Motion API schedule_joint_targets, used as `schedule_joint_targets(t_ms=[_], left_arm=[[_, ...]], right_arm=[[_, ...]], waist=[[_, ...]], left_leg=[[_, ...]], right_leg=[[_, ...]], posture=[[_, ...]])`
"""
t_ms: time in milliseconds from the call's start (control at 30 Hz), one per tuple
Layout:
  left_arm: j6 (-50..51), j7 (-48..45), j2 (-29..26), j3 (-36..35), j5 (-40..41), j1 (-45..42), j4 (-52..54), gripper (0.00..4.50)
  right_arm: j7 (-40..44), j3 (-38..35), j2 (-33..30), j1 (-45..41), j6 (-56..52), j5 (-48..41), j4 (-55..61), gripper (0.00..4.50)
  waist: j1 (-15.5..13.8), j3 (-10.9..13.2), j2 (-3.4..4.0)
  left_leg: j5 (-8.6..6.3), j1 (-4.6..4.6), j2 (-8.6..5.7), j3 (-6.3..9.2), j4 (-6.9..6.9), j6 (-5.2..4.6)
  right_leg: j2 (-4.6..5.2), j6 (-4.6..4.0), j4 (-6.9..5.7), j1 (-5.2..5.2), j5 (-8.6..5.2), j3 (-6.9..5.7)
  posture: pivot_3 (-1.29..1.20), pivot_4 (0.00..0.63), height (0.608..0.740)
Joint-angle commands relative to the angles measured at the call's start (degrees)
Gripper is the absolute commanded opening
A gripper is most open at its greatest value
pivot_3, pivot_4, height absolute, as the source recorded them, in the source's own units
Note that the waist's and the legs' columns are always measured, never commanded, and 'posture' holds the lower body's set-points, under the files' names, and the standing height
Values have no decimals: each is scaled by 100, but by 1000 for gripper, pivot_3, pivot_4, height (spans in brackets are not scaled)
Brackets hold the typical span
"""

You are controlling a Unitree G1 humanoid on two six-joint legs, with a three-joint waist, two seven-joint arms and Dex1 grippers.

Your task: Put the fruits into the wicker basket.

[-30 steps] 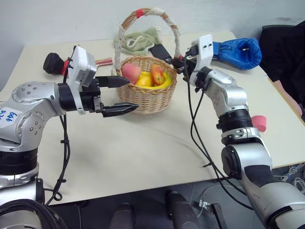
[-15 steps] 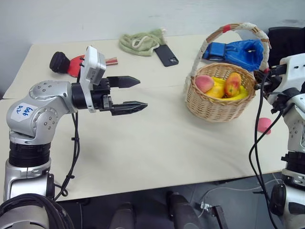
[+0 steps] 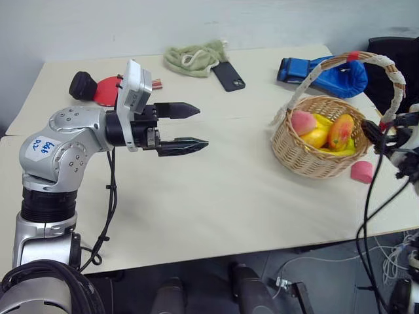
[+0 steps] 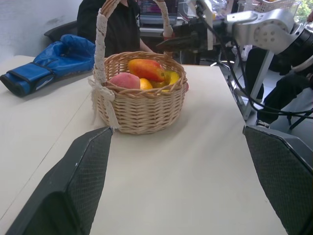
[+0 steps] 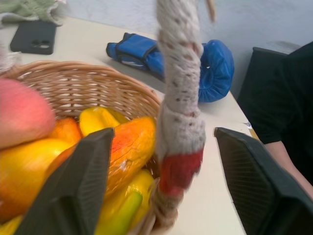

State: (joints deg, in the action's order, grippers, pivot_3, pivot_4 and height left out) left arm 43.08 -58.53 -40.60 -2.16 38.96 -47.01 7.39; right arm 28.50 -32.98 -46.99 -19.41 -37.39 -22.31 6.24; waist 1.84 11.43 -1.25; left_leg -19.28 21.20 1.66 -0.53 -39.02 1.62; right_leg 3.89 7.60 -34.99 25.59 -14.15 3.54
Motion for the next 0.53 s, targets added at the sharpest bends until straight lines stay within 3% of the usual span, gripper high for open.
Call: schedule_joint_targets(t_ms=[33,233,333,433,533], left_arm=[[-87,-133,-67,-122,38,-112,35,4500],[-84,-385,-117,-123,82,-218,-82,4500],[-112,-579,-172,-104,65,-296,-177,4500],[-139,-685,-183,-110,34,-348,-282,4500],[-205,-737,-147,-69,-25,-344,-348,4500]], right_arm=[[772,-924,-606,570,-535,-610,769,4470],[2505,-2817,-1575,1829,-1884,-1603,812,4470],[4012,-4093,-2000,3169,-1916,-1275,342,4470],[4353,-4537,-2036,3857,-1487,-872,-198,4470],[4320,-4549,-1900,3933,-1391,-883,-430,4470]], waist=[[-26,0,0],[-44,0,0],[-68,0,-1],[-49,-4,-10],[11,-4,-12]], left_leg=[[0,-1,0,0,-1,-1],[-1,-9,-1,2,-8,-2],[-4,-11,0,3,-3,-10],[-11,-13,2,3,-4,-21],[-11,-17,2,-8,-5,-20]], right_leg=[[0,0,10,-2,0,0],[-2,3,29,-18,2,1],[-7,3,42,-20,3,1],[-12,4,58,-32,3,1],[-11,15,94,-60,19,10]], posture=[[0,150,740],[0,150,740],[0,150,740],[0,150,740],[0,150,740]])
